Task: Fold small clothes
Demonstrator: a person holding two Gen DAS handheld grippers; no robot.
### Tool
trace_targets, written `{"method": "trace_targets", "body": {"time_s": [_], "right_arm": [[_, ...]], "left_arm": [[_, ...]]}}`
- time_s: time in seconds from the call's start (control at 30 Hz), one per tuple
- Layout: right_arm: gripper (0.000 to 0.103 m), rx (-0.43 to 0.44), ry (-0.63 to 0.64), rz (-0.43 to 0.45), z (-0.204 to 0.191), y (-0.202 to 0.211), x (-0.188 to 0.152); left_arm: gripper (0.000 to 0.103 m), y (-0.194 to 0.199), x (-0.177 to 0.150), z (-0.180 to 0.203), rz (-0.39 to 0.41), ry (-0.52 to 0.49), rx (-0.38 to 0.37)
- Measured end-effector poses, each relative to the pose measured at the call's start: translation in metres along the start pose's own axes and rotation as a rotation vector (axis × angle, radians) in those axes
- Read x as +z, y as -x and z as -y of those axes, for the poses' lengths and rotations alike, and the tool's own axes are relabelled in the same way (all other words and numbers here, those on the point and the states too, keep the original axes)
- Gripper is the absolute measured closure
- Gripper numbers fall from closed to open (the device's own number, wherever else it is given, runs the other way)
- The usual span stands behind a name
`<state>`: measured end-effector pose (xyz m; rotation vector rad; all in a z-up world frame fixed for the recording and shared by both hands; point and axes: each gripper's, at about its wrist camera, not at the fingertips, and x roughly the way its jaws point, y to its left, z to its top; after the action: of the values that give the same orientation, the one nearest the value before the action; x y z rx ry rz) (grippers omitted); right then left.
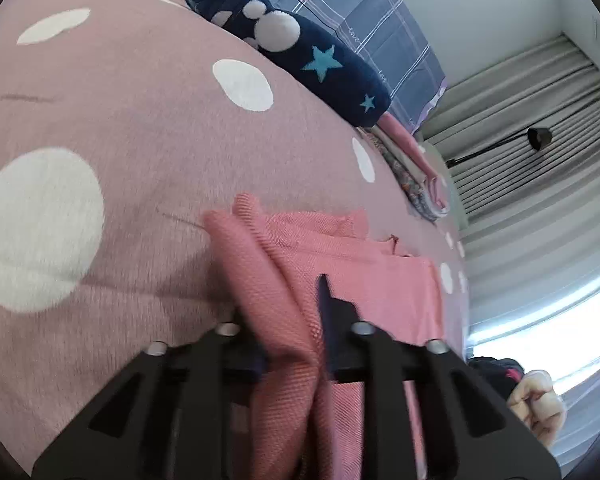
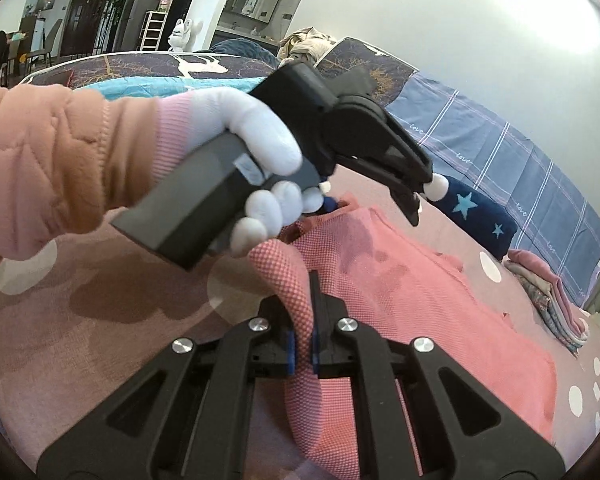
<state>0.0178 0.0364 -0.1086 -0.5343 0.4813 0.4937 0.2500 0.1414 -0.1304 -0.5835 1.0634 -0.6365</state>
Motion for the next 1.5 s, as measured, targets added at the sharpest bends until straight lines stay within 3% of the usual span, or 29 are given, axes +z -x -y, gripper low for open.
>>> {"method": "trace_targets", "body": {"time_s": [0.27,0.37,0.63,0.9,1.1,1.5], "right_arm": [[0.098,0.013,-0.100,0.027,0.022,0.008,0.000],[0.098,0.027,-0.197,0.028,0.041,0.017,-0.004],[0.098,0.024,-0.499,0.060,0.117,0.062,-0.033],[0.098,0.060,-0.717,0.081,0.172,0.090,-0.083],[0.098,0.036,-0.788,0.107,0.195,0.109,-0.109],[0.098,0.031,-1.010,0.053,0.237,0.125,-0.190]], "left_arm": [[0.090,0.009,0.012,0.039,0.003,-0.104,0.083],[0.090,0.006,0.013,0.066,0.041,-0.159,0.159],[0.091,-0.016,0.004,0.143,0.076,-0.247,0.150],[0.092,-0.062,-0.007,0.213,0.036,-0.331,0.192],[0.092,-0.099,-0.016,0.254,0.005,-0.379,0.204],[0.094,-0.194,-0.045,0.294,-0.126,-0.464,0.273]]}}
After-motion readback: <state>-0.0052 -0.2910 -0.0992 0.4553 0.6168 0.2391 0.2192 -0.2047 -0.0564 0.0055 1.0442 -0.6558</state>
